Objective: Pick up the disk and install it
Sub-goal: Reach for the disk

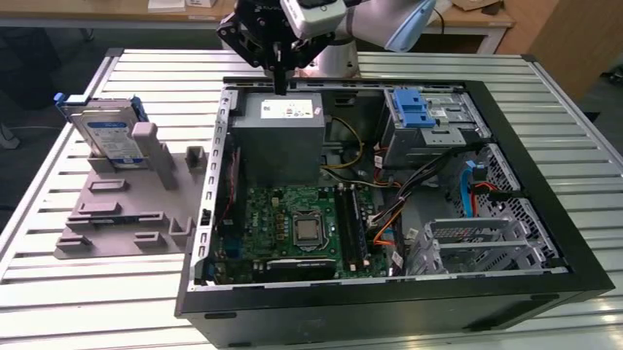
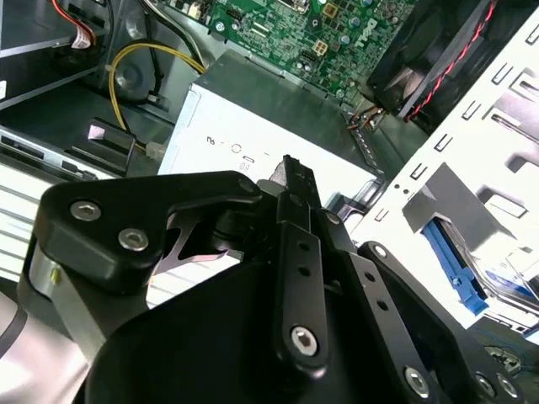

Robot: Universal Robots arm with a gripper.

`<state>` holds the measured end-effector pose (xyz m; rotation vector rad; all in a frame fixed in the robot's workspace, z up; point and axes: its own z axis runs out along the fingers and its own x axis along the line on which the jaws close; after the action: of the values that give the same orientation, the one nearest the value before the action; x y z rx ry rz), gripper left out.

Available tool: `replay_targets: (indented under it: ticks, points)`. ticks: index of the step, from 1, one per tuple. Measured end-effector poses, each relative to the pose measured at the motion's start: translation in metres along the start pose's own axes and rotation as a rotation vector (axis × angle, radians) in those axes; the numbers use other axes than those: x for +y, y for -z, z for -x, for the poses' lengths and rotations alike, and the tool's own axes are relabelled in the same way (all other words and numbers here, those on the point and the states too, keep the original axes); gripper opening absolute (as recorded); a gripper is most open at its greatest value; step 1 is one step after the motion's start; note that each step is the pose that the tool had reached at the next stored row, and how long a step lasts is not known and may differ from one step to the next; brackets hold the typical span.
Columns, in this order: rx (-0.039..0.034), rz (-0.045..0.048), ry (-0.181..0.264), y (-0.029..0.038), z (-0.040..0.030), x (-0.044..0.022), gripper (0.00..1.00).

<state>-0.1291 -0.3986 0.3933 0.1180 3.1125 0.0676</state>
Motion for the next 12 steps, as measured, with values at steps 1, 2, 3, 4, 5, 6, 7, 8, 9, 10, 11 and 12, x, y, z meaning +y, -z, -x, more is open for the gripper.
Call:
replay_targets:
  ticks: [1,2,3,4,5,6,7,8,9,10,11,12]
  points:
    - [0.0,0.0,0.0,0.0,-0.0009,0.0004,0.11]
    - [0.0,0.0,0.0,0.0,-0.0015,0.0012,0.11]
    - [0.0,0.0,0.0,-0.0001,-0.0021,0.0021,0.11]
    - [-0.0001,0.0,0.0,-0.0001,-0.0029,0.0029,0.11]
    - [0.0,0.0,0.0,0.0,-0.0039,0.0034,0.11]
    - [-0.0001,0.0001,0.0,0.0,-0.0049,0.0037,0.11]
    - [-0.0001,0.0001,0.0,0.0,-0.0063,0.0036,0.11]
    - [0.0,0.0001,0.0,0.0,-0.0078,0.0036,0.11]
    - [-0.0001,0.0001,0.0,0.0001,-0.0092,0.0035,0.11]
    - [-0.0001,0.0001,0.0,0.0001,-0.0107,0.0035,0.11]
    - [-0.0001,0.0001,0.0,0.0001,-0.0121,0.0034,0.11]
    - [-0.0001,0.0,0.0,0.0001,-0.013,0.0034,0.11]
